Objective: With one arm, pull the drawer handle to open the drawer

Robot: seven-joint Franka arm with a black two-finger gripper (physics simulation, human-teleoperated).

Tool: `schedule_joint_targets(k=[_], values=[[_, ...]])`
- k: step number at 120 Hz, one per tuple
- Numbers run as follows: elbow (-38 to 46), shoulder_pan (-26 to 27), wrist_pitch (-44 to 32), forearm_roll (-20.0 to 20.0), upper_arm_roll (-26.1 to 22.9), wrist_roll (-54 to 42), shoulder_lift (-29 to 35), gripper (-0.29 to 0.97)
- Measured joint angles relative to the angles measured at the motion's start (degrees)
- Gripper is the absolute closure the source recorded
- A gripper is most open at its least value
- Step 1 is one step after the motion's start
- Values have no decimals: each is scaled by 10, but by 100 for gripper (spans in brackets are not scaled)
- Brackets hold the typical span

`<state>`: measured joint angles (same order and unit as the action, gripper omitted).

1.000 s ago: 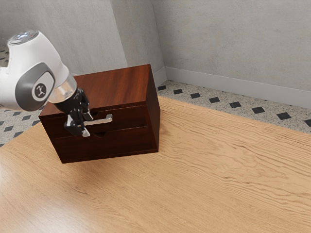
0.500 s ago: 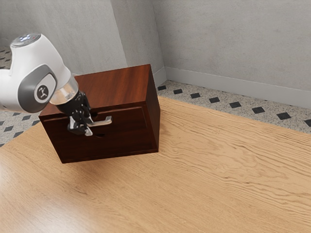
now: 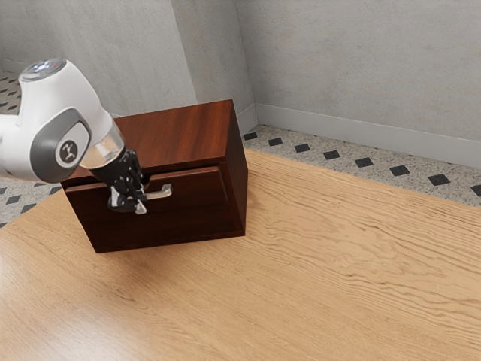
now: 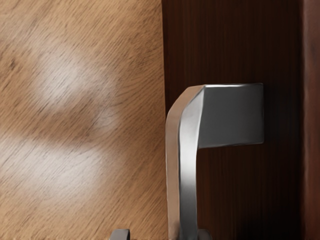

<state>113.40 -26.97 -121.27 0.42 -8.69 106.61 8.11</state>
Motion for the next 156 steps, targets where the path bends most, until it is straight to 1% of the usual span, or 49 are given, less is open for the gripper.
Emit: schedule_joint_targets(k=[23, 52, 97, 156], values=[[9, 2, -5, -1, 0, 0, 6, 63], [36, 5, -8, 0, 1, 1, 32, 66], [72, 10, -9, 1, 0, 1, 68, 66], [101, 18, -24, 2, 0, 1, 95, 66]])
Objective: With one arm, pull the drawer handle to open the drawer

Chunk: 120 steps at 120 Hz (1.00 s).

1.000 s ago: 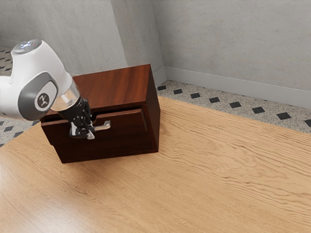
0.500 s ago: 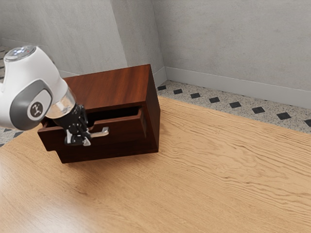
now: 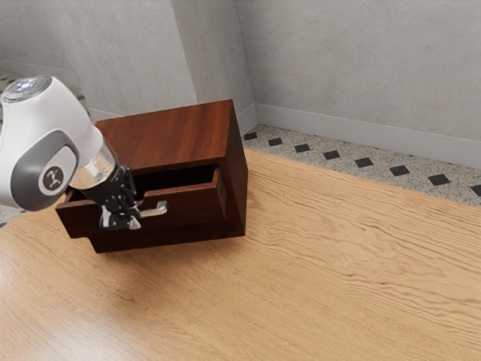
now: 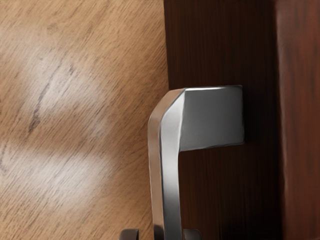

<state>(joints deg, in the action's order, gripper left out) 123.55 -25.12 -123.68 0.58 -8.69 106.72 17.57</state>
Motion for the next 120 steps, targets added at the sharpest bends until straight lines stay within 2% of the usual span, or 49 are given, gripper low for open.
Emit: schedule_joint_targets(k=[58, 120], values=[[34, 4, -4, 1, 0, 0, 37, 66], [54, 9, -5, -1, 0, 0, 61, 55]])
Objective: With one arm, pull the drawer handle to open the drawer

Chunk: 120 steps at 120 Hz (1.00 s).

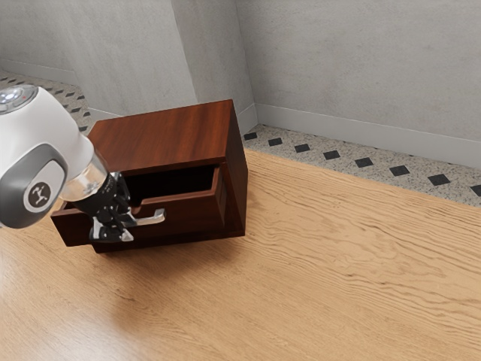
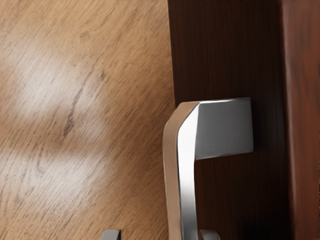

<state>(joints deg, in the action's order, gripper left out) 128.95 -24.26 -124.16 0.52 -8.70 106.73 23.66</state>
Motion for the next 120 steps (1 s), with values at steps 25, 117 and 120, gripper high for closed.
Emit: schedule_joint_targets(k=[25, 117, 120], values=[[10, 1, 0, -1, 0, 0, 11, 53], [63, 12, -3, -2, -3, 0, 71, 52], [65, 12, -4, -2, -3, 0, 73, 52]])
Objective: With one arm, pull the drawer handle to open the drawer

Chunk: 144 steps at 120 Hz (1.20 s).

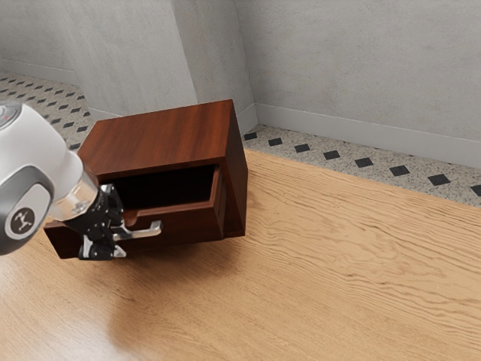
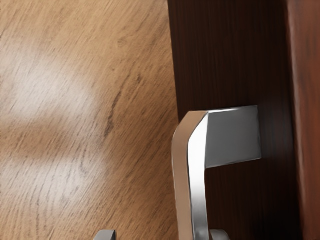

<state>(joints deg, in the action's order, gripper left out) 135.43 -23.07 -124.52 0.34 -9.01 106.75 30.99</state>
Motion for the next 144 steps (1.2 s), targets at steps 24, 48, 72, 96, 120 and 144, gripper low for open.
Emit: schedule_joint_targets(k=[24, 48, 72, 96, 120, 144], values=[[12, 5, -4, 0, 0, 0, 13, 52], [20, 8, -6, 0, 0, 0, 24, 53], [24, 9, -8, -8, 0, 2, 26, 53], [34, 10, -8, -26, 0, 10, 38, 53], [49, 10, -9, -29, 0, 15, 56, 53], [60, 15, -9, -30, -1, 19, 71, 53]])
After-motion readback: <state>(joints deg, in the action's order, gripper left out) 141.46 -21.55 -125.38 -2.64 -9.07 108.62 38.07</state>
